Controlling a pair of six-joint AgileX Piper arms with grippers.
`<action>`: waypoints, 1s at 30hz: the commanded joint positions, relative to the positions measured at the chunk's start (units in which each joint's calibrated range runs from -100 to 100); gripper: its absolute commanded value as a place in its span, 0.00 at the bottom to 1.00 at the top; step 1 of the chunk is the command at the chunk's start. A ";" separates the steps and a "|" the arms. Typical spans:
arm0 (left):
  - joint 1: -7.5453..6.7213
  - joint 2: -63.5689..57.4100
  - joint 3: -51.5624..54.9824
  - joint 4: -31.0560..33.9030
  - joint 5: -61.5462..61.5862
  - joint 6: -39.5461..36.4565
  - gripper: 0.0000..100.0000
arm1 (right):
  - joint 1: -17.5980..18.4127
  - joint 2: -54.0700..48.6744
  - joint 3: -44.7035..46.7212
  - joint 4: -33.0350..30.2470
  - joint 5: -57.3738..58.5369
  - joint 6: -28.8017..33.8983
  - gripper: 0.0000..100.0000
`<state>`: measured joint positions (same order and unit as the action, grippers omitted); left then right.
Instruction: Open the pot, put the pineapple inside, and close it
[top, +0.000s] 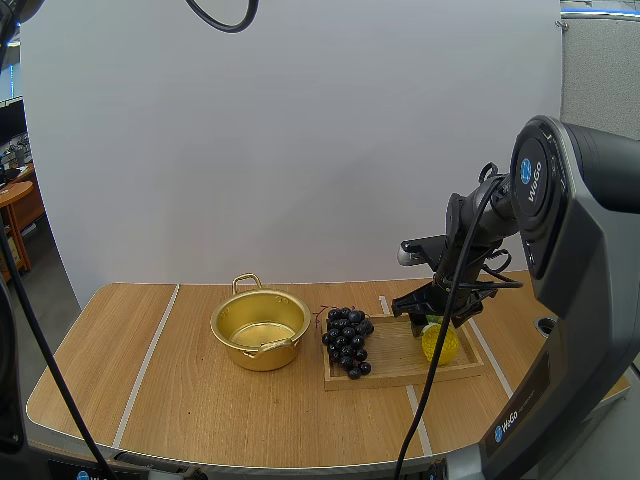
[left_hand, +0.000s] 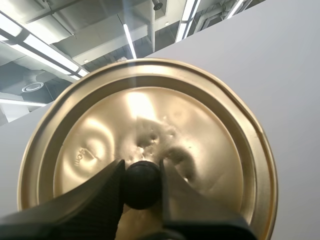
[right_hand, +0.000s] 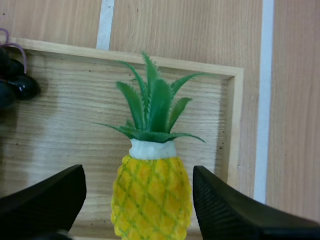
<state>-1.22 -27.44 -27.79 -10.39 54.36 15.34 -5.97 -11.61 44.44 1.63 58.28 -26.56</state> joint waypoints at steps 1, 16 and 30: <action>0.04 -0.47 -0.50 0.07 -2.03 -0.27 0.00 | -0.27 2.51 -0.35 1.00 -2.33 -0.98 1.00; 0.04 -0.47 -0.50 0.07 -2.03 -0.27 0.00 | -0.27 10.73 -0.35 1.00 -7.44 -0.98 1.00; 0.04 -0.47 -0.50 0.07 -2.03 -0.27 0.00 | -0.27 11.19 -0.35 2.03 -6.96 -0.85 0.25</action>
<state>-1.22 -27.44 -27.79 -10.39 54.36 15.34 -6.06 -0.19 44.16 3.05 50.51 -26.98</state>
